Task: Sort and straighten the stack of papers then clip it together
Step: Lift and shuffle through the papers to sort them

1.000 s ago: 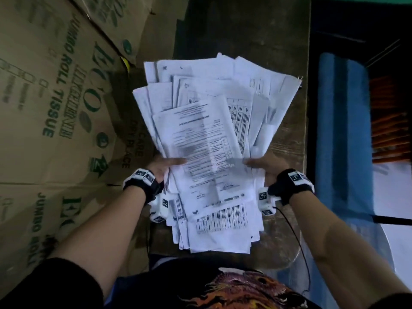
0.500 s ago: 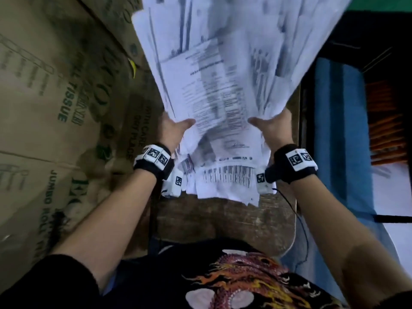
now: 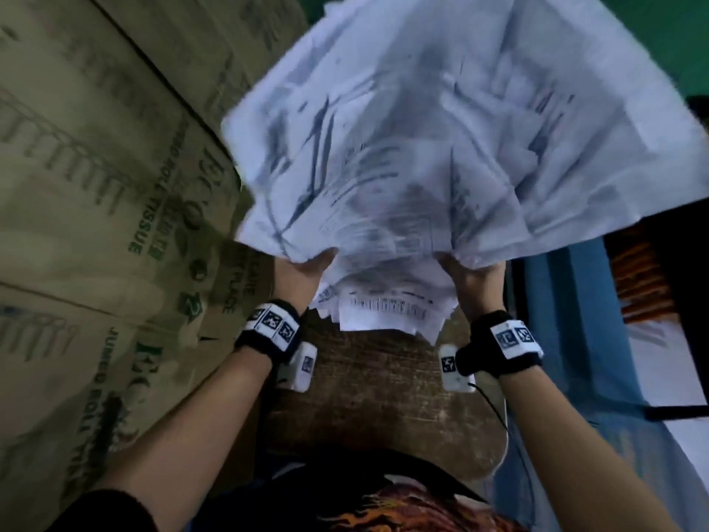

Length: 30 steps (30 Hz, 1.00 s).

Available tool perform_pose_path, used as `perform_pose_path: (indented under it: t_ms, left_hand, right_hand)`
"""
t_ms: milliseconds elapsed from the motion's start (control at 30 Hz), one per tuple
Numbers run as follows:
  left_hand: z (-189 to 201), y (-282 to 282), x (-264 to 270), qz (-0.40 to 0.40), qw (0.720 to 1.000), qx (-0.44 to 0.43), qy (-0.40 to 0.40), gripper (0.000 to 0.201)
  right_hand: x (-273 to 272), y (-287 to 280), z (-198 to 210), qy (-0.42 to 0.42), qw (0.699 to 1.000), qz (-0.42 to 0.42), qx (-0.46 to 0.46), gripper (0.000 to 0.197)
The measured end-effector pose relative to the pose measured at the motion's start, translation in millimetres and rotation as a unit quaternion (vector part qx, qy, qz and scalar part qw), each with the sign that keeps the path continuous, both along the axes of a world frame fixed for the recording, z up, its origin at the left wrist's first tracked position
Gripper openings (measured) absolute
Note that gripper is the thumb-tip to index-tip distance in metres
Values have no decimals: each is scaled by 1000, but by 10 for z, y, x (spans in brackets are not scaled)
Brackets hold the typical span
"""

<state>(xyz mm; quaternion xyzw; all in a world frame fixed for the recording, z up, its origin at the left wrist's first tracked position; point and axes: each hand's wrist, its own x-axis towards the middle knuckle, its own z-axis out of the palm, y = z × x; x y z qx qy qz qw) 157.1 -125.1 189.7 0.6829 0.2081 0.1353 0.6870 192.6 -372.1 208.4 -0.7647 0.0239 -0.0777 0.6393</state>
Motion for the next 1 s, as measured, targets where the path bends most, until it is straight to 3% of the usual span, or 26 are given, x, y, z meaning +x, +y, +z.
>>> perform_pose_path:
  t_ms: [100,167,267,367,500,567,733,833,900,1000]
  left_hand:
    - [271,-71,160,32,996,-50,-68,44]
    - [423,-74,230,24,991,-93,-89,35]
    - [474,82,220,-11,997,-66,-50,42]
    - [309,238,181,-88,996,-12,22,35]
    - [44,460,248,-135,991,9,10,39]
    - [7,497,276,-174,984,-3,25,17]
    - [65,314,494,-124,988,-5,88,43]
    - [57,186,527,-50,998,-6,32,32]
    - [59,167,506,-38,999,-8,14,17]
    - [-26,322,538,-129,986,8,106,29]
  right_hand:
    - [134,179,216,-29,999,-5,33,41]
    - [195,198,303,-49,998,1,50,40]
    - [202,55,374,-17,997,64,48,41]
    - [173,-151,267,15,989,148,22,48]
    - [217,-171,42,74,990,116,39,61]
    - [238,-169,71,88,990,91,58,57]
    - [353,-29,37,105,989,105,13,56]
    - [454,147,3,60,998,14,-17,60]
    - [463,178,79,18,1000,-5,2,57]
    - [406,0,166,45,998,31,-5,49]
